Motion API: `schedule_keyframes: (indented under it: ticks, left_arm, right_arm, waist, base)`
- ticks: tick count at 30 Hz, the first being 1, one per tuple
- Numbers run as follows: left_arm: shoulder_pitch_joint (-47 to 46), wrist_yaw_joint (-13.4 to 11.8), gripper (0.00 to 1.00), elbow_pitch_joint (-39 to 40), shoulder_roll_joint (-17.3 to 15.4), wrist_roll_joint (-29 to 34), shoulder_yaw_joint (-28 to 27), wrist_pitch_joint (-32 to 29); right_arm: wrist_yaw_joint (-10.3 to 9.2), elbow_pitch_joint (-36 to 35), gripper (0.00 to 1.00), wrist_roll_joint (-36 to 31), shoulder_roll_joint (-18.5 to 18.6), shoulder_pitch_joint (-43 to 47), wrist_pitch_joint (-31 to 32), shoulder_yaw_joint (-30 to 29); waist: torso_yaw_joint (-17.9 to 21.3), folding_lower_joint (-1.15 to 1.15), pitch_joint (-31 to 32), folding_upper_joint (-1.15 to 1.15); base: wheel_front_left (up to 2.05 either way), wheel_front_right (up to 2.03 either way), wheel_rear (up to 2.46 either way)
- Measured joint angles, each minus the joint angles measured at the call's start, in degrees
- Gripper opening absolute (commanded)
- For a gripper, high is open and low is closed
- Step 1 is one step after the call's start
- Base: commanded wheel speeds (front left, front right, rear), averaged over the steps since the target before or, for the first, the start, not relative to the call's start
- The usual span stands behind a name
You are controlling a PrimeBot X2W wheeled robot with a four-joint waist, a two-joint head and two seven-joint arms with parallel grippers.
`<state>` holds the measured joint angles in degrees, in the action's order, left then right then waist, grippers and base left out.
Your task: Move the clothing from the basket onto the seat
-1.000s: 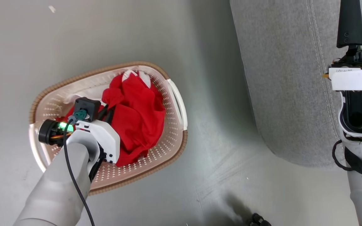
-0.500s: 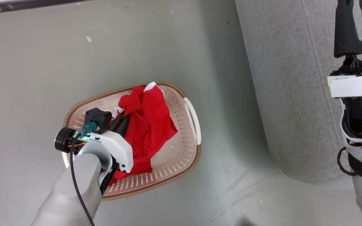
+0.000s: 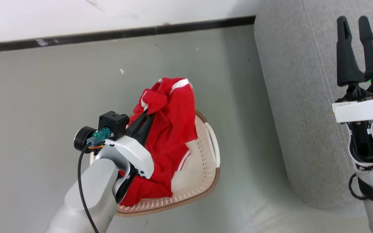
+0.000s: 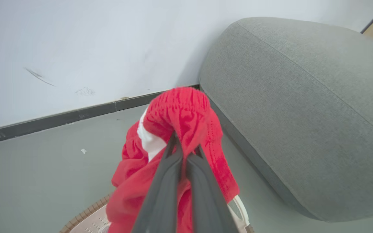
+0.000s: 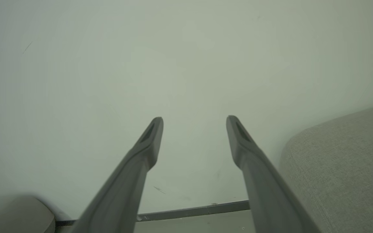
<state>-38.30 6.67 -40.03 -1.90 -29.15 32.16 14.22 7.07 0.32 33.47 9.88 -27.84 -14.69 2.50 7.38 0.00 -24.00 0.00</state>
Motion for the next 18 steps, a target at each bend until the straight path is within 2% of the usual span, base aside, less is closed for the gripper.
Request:
schedule_keyframes:
  ticks: [9,18]
  left_arm:
    - [1.04,-0.65,0.0,7.16,0.0,-0.42,-0.98,0.0]
    - [1.47,-1.49,0.0,10.53,0.0,-0.8,-1.59,0.01]
  right_arm:
    - [0.0,0.97,1.0,-0.3,0.88,3.9,0.0,1.15]
    - [0.0,1.78,1.0,-0.31,1.13,7.72,0.0,3.82]
  waist:
    - [-2.18,0.0,5.43,0.0]
    - [-3.77,0.0,10.12,0.0]
  base:
    - [0.0,0.0,0.0]
    - [0.0,0.0,0.0]
